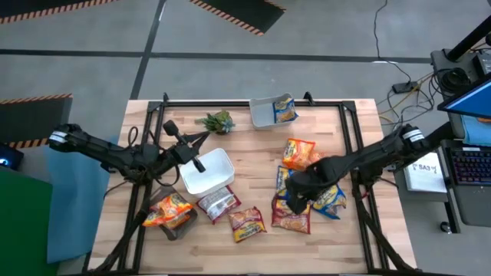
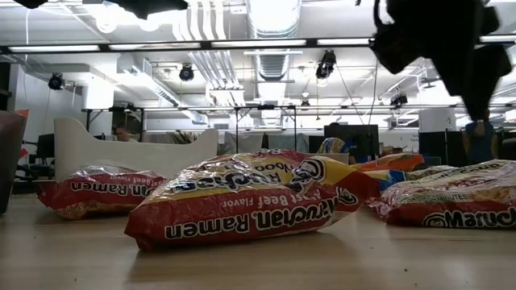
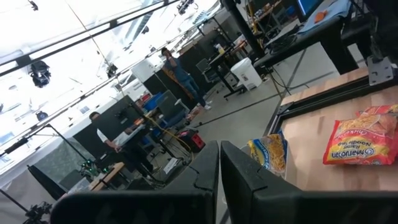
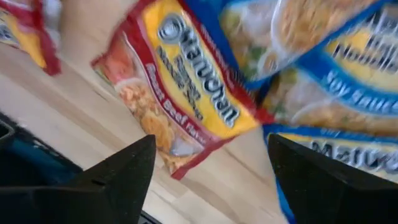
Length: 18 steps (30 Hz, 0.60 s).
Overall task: Sort Maruchan noodles
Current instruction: Put the red noodle pack into the white bin
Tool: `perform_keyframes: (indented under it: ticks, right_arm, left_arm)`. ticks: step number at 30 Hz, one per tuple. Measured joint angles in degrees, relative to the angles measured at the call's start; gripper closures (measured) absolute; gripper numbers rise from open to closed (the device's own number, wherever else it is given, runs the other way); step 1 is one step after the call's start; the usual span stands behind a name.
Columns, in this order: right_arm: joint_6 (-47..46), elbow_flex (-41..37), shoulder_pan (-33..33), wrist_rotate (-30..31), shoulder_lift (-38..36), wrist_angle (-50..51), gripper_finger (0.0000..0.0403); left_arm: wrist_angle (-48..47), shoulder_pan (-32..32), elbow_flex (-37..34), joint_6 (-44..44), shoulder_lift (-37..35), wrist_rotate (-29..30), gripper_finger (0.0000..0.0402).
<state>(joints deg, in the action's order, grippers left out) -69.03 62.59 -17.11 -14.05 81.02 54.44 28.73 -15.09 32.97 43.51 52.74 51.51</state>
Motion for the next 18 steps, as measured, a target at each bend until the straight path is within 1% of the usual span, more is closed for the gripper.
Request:
perform_keyframes:
  ticks: [4, 7, 12, 15, 18]
  right_arm:
    - [-5.31, -0.02, -3.83, 0.29, 3.06, -1.25, 0.0093]
    - [-9.64, -0.02, -6.42, -0.2, 5.42, -1.59, 0.0093]
    - [-17.88, -0.02, -10.7, -0.45, 8.94, -5.16, 0.0093]
    - [-22.61, -0.02, -12.66, 2.36, 10.92, -7.07, 0.0092]
    - [-25.23, -0.02, -13.44, 5.88, 12.81, -6.88, 0.0095]
  left_arm:
    - [0.01, 0.0, 0.0, -0.72, 0.01, -0.02, 0.0402]
    - [0.01, -0.04, 0.0, -0.99, 0.01, -0.02, 0.0402]
    - [0.0, -0.09, 0.0, -1.12, 0.01, -0.02, 0.0402]
    - [0.0, -0.09, 0.0, -1.14, 0.01, -0.04, 0.0402]
    - [0.0, -0.09, 0.0, -1.17, 0.01, -0.05, 0.0402]
